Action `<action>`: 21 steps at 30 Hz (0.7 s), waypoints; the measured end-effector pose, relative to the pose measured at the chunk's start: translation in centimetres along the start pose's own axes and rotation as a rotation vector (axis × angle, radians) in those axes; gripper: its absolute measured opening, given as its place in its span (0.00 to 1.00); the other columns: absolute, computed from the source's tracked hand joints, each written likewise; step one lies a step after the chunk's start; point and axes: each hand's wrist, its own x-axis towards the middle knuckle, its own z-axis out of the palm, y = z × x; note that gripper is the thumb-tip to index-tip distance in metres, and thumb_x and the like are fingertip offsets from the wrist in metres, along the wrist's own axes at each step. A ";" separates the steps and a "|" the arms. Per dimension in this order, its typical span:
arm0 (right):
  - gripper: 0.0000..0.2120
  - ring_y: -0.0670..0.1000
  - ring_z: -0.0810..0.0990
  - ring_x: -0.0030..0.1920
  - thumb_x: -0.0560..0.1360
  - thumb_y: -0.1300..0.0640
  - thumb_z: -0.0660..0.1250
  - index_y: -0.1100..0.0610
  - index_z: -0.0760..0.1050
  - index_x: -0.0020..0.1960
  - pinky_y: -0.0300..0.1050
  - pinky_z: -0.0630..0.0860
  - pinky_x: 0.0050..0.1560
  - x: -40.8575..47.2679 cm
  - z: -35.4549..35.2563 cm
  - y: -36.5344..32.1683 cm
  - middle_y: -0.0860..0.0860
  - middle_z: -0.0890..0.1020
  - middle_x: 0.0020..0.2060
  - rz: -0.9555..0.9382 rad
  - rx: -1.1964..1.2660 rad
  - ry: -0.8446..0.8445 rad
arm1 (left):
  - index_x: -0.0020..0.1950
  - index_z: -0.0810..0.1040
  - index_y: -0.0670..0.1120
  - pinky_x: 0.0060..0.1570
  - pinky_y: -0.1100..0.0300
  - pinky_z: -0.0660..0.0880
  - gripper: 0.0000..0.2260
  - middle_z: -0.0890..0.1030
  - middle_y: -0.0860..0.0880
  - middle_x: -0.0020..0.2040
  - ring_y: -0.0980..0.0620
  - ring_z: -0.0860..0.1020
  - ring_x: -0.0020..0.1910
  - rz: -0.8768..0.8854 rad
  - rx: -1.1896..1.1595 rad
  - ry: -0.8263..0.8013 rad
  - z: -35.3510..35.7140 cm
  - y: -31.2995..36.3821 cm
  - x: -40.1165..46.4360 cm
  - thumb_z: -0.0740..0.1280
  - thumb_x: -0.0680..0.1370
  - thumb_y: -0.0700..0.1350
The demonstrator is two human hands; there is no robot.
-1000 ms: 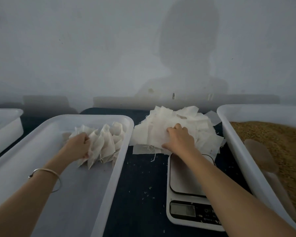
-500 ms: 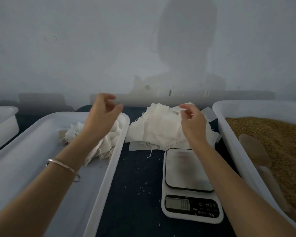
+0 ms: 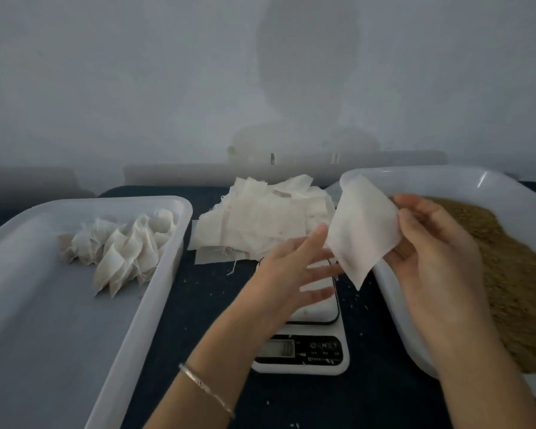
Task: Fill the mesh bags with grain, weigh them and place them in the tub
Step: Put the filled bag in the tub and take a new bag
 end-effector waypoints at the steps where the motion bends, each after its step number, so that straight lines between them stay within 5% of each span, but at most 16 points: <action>1: 0.13 0.50 0.81 0.49 0.78 0.63 0.63 0.49 0.82 0.43 0.41 0.81 0.47 -0.3 -0.4 0.1 0.51 0.81 0.47 0.012 0.011 0.005 | 0.59 0.76 0.48 0.46 0.57 0.80 0.22 0.85 0.51 0.53 0.54 0.84 0.49 -0.046 -0.035 -0.053 0.2 -1.2 -0.5 0.67 0.70 0.59; 4: 0.12 0.49 0.82 0.46 0.78 0.63 0.63 0.51 0.81 0.44 0.42 0.81 0.45 -1.4 -1.0 0.6 0.49 0.81 0.43 0.029 0.033 0.014 | 0.58 0.78 0.43 0.42 0.62 0.77 0.18 0.84 0.49 0.48 0.56 0.81 0.40 -0.121 -0.223 -0.161 0.8 -4.3 -1.8 0.68 0.73 0.53; 8: 0.11 0.46 0.83 0.47 0.77 0.63 0.63 0.51 0.81 0.44 0.39 0.80 0.42 -2.5 -1.4 1.6 0.46 0.83 0.44 0.035 -0.021 0.016 | 0.44 0.81 0.42 0.34 0.64 0.75 0.06 0.77 0.45 0.39 0.55 0.75 0.31 -0.038 -0.394 -0.105 0.6 -6.1 -2.8 0.72 0.73 0.44; 11: 0.10 0.42 0.81 0.49 0.77 0.62 0.64 0.48 0.79 0.49 0.40 0.80 0.47 -3.0 -1.8 2.2 0.42 0.82 0.48 -0.089 -0.290 0.042 | 0.35 0.81 0.44 0.36 0.64 0.76 0.06 0.76 0.45 0.35 0.55 0.75 0.31 0.070 -0.318 0.032 0.0 -6.1 -3.5 0.72 0.68 0.47; 15: 0.11 0.43 0.77 0.53 0.75 0.54 0.62 0.53 0.74 0.57 0.33 0.76 0.51 -4.0 -1.5 1.9 0.44 0.75 0.52 -0.493 -0.827 -0.060 | 0.34 0.77 0.45 0.36 0.62 0.71 0.13 0.74 0.47 0.31 0.54 0.72 0.31 0.230 -0.068 0.235 -0.8 -5.5 -4.5 0.72 0.67 0.53; 21: 0.12 0.40 0.81 0.44 0.70 0.39 0.63 0.44 0.80 0.46 0.33 0.77 0.40 -6.6 1.0 1.7 0.40 0.82 0.40 -0.197 -0.713 -0.480 | 0.31 0.74 0.45 0.27 0.67 0.66 0.15 0.71 0.48 0.26 0.57 0.68 0.26 0.402 0.236 0.268 -0.8 -4.8 -5.4 0.71 0.68 0.55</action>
